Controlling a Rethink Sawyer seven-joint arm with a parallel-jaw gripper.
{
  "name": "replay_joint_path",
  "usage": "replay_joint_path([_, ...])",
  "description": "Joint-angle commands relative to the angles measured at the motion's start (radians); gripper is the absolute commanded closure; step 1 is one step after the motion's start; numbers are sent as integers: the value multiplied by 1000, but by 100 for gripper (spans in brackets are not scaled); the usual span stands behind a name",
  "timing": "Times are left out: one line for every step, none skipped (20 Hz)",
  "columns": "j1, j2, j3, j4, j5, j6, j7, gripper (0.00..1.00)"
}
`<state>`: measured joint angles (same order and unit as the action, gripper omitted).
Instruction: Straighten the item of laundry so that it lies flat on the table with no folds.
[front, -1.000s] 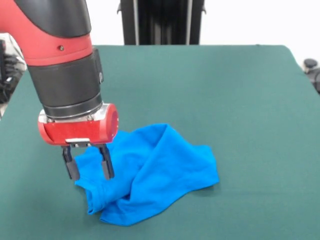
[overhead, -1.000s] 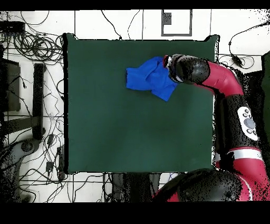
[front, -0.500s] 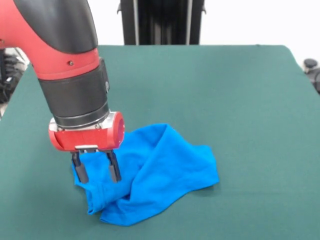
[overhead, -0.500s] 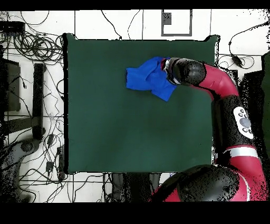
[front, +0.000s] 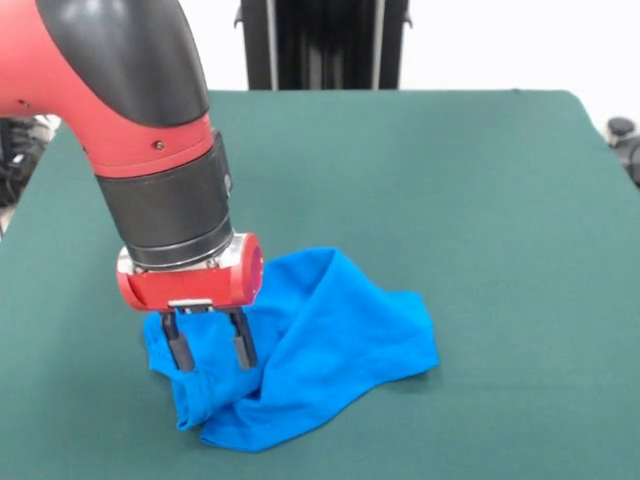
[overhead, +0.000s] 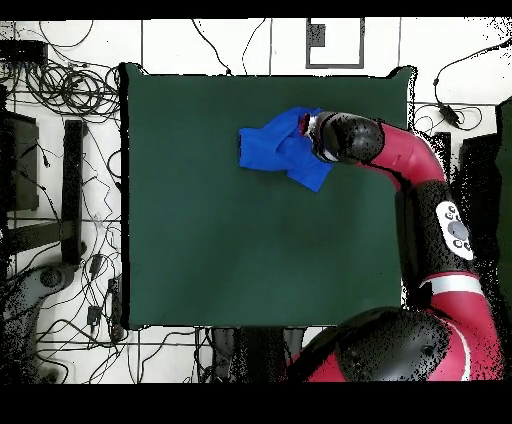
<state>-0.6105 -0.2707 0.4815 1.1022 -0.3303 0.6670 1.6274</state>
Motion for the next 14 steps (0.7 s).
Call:
replay_joint_path([10, 32, 99, 16, -32, 39, -206, 0])
replay_joint_path([7, 33, 102, 14, -32, 46, -211, 0])
replay_joint_path([4, 34, 105, 10, -31, 55, -218, 0])
replay_joint_path([1, 36, 107, 6, -31, 64, -224, 0])
replay_joint_path([-3, 39, 110, 2, -31, 70, -232, 0])
replay_joint_path([-5, 43, 113, -5, -30, 77, -239, 0])
replay_joint_path([-7, 48, 116, -12, -30, 83, -246, 0])
replay_joint_path([-8, 52, 119, -22, -29, 91, -253, 0])
replay_joint_path([-9, 56, 122, -27, -28, 95, -257, 0])
replay_joint_path([-9, 60, 125, -31, -29, 95, -259, 0])
replay_joint_path([-9, 63, 126, -32, -29, 94, -257, 0])
replay_joint_path([-9, 63, 127, -29, -31, 88, -254, 0])
replay_joint_path([-9, 63, 127, -27, -33, 85, -251, 0])
replay_joint_path([-10, 65, 129, -28, -35, 85, -251, 0])
